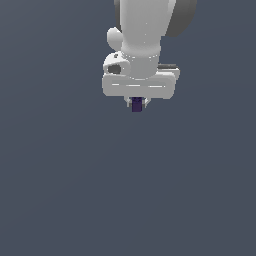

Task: Pick up the object and move it to a goal position.

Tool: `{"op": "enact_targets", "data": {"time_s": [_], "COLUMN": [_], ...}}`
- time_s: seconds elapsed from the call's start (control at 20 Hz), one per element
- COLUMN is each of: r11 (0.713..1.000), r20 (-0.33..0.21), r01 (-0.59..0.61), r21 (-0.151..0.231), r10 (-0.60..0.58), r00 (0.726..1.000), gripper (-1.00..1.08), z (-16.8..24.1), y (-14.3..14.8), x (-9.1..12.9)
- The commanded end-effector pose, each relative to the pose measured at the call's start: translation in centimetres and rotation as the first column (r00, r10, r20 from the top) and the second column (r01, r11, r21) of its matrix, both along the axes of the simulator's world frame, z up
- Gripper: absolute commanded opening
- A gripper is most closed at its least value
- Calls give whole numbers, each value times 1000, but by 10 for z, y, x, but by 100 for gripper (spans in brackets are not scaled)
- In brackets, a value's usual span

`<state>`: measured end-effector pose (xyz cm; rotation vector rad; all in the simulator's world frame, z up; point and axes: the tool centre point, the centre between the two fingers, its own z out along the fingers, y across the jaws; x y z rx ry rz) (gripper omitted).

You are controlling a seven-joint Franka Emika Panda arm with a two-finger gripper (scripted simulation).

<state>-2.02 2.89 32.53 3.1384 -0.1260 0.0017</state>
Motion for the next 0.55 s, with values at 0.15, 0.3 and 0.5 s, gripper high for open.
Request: {"op": "enact_targets", "data": {"time_s": [0.15, 0.3, 0.5], "r11": [1000, 1000, 1000], "r20": [-1, -1, -1], "r01": [0, 0, 0], "r21": [0, 1, 1], "r10": [0, 0, 0], "r00": [1000, 1000, 1000], "gripper": [-100, -100, -100], "z": [23, 29, 32], "y": [8, 10, 11], "x": [8, 10, 11]}}
